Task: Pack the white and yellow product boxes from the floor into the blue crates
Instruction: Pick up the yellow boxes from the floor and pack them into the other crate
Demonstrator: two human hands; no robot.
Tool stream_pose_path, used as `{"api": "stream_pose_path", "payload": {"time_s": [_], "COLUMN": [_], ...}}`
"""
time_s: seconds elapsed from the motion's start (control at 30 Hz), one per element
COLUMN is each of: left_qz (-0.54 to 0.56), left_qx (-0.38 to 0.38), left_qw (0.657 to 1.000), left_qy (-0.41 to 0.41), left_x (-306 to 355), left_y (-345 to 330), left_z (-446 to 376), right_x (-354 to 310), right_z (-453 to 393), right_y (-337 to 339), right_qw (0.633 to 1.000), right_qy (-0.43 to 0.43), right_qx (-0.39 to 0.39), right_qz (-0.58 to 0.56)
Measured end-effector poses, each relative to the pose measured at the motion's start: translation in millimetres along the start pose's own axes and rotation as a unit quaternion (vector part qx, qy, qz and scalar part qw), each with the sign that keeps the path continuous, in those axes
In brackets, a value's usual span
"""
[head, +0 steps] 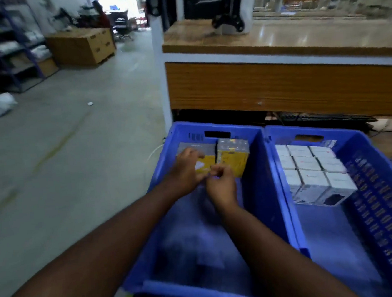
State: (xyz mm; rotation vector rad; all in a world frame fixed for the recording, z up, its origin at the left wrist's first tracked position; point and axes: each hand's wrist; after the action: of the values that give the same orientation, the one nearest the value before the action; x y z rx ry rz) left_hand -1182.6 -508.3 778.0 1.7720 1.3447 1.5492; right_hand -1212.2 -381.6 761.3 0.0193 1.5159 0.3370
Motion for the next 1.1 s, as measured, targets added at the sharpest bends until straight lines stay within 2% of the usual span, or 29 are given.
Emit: {"api": "stream_pose_path", "payload": {"time_s": [0.1, 0.2, 0.37, 0.57, 0.63, 0.7, 0.77, 0.83, 0.9, 1.1], "left_qz": [0.048, 0.074, 0.078, 0.029, 0.024, 0.025, 0.04, 0.066, 0.079, 0.03], "left_qx": [0.046, 0.101, 0.164, 0.257, 0.281, 0.305, 0.345, 0.403, 0.464, 0.593], "left_qw": [0.998, 0.992, 0.982, 0.953, 0.935, 0.914, 0.874, 0.815, 0.744, 0.53], "left_qy": [0.005, 0.002, 0.043, 0.16, 0.213, 0.267, 0.34, 0.411, 0.475, 0.606], "left_x": [10, 13, 18, -16, -23, -24, -16, 2, 22, 80], "left_y": [38, 76, 138, 194, 203, 204, 199, 201, 204, 196], "left_z": [38, 89, 193, 415, 508, 607, 706, 801, 890, 1113], "right_x": [-32, -62, -81, -65, -52, -35, -17, -1, 17, 77], "right_z": [27, 80, 185, 356, 432, 513, 599, 690, 778, 993], "right_y": [5, 7, -17, -71, -95, -116, -134, -150, -162, -172], "right_qw": [0.996, 0.98, 0.948, 0.906, 0.886, 0.85, 0.805, 0.765, 0.715, 0.527], "right_qy": [0.083, 0.178, 0.266, 0.308, 0.303, 0.296, 0.275, 0.22, 0.18, 0.206], "right_qx": [-0.012, -0.084, -0.173, -0.292, -0.35, -0.435, -0.524, -0.604, -0.675, -0.82], "right_qz": [-0.01, 0.004, -0.008, 0.001, 0.007, 0.016, 0.028, 0.031, 0.037, 0.081]}}
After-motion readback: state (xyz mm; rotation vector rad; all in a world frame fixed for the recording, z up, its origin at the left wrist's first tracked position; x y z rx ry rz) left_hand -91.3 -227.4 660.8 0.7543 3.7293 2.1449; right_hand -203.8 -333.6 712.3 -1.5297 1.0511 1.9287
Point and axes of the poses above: each hand's wrist, its own z-axis away from the middle knuckle, its own y-axis out of the back of the hand, x = y × z
